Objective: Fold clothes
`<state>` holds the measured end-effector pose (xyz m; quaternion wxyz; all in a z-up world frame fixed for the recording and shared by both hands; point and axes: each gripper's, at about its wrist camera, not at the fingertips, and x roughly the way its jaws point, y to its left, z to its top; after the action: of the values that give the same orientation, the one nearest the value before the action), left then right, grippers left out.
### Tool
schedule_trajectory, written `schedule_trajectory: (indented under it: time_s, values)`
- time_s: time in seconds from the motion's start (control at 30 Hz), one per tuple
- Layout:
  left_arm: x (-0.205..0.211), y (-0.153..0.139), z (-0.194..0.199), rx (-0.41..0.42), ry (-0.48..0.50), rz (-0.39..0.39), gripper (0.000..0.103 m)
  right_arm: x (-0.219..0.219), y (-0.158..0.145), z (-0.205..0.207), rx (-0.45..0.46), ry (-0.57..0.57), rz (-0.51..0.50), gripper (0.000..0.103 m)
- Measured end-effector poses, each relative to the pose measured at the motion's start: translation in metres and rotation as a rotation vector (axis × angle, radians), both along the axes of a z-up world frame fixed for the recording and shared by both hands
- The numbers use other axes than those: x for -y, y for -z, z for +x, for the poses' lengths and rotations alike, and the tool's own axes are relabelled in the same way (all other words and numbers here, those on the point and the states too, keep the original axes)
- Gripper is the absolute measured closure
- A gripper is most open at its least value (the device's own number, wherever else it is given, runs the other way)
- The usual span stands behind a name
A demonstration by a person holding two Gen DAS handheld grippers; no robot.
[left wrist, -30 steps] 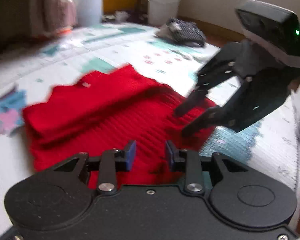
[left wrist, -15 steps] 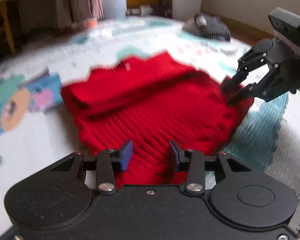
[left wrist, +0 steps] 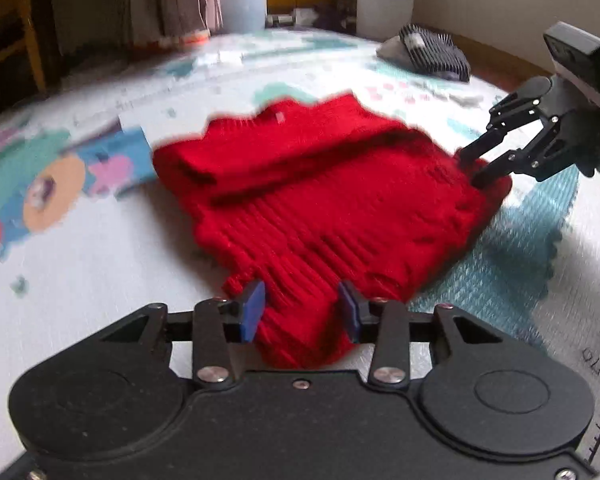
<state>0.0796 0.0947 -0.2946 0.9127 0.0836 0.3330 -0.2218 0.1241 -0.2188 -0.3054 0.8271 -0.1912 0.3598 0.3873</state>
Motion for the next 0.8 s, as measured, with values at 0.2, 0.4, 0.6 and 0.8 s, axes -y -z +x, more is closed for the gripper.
schedule_trajectory:
  time_s: [0.2,0.4,0.6,0.8]
  values:
    - [0.001,0.021,0.007,-0.061,0.019,-0.005,0.062,0.001,0.013,0.004,-0.027,-0.032,-0.04,0.053]
    - [0.021,-0.009,-0.019,0.121,0.201,0.143,0.055,-0.004,-0.005,-0.041,0.226,-0.218,-0.113,0.048]
    - [0.057,0.023,-0.059,0.318,0.519,0.564,0.055,-0.021,0.021,-0.083,0.424,-0.448,-0.325,0.052]
    - [0.056,0.044,-0.065,0.372,0.573,0.735,0.056,-0.023,0.03,-0.08,0.421,-0.457,-0.394,0.052]
